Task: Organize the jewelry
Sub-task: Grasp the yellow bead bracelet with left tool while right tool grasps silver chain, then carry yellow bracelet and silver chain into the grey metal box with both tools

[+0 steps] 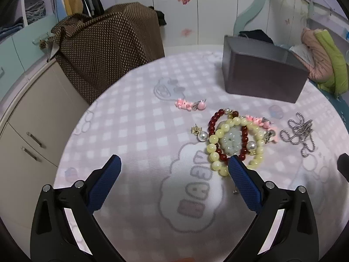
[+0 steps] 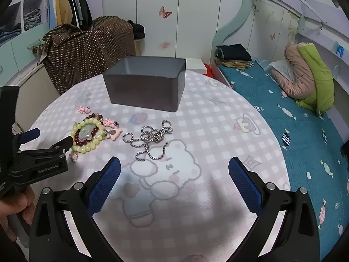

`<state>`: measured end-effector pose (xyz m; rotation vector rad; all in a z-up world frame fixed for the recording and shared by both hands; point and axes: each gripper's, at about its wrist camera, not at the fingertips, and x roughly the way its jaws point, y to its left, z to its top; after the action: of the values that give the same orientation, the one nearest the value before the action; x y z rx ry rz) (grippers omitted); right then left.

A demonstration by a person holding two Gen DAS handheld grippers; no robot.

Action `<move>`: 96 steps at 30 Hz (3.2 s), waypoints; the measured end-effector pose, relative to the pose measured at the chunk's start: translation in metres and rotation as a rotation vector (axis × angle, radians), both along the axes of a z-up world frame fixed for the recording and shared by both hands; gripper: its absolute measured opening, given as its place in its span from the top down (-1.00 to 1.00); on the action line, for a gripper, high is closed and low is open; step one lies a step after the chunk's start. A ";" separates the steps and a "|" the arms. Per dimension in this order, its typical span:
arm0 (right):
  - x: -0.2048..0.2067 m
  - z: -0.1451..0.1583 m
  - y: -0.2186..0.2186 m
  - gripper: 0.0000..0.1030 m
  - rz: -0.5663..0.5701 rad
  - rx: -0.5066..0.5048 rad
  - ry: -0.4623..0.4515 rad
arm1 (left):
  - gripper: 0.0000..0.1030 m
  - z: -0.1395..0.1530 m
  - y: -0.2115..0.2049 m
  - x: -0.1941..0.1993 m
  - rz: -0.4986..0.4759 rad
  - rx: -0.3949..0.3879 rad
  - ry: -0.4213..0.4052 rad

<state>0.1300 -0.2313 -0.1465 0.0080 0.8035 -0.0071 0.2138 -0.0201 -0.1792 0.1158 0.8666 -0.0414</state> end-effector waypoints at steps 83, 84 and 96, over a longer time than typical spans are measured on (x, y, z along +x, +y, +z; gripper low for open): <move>0.149 0.178 -0.006 0.74 0.287 0.163 -0.125 | 0.82 0.174 -0.074 0.112 -0.342 -0.210 -0.119; 0.154 0.174 -0.006 0.74 0.284 0.164 -0.112 | 0.82 0.170 -0.076 0.117 -0.340 -0.209 -0.106; 0.187 0.107 -0.014 0.15 0.220 0.231 0.077 | -0.43 0.131 -0.083 0.143 -0.285 -0.202 -0.023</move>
<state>0.3166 -0.2458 -0.0391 0.1380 0.8748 0.2954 0.3567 -0.1031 -0.0481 0.0498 0.8136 -0.3927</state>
